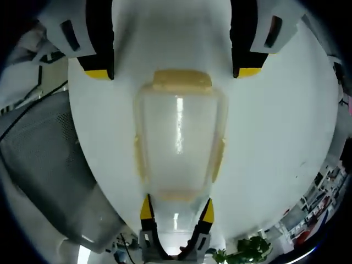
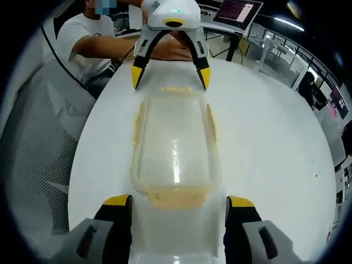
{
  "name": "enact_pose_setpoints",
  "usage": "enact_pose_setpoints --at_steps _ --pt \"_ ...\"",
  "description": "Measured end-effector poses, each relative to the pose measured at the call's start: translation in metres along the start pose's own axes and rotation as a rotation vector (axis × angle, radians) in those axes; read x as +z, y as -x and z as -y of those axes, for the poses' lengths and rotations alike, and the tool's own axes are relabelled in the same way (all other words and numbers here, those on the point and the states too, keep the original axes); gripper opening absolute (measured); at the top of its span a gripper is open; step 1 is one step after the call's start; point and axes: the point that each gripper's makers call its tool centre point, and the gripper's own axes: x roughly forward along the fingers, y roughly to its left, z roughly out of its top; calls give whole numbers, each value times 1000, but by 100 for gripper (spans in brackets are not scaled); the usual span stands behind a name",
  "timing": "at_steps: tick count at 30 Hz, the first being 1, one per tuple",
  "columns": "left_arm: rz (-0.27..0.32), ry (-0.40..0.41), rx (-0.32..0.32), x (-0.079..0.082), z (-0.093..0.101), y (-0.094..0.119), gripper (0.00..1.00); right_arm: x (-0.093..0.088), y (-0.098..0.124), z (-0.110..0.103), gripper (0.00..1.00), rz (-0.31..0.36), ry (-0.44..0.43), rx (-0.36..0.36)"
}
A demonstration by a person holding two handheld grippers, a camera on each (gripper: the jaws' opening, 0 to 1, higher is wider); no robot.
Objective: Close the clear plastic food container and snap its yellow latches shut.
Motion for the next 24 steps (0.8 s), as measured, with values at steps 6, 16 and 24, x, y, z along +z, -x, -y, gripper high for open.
enact_pose_setpoints --at_steps 6,16,24 --pt "10 -3 -2 2 0 -4 88 0 -4 -3 62 -15 0 12" --pt "57 -44 2 7 -5 -2 64 2 -4 -7 55 12 -17 35" --pt "56 -33 9 10 -7 -1 57 7 -5 -8 39 10 7 45"
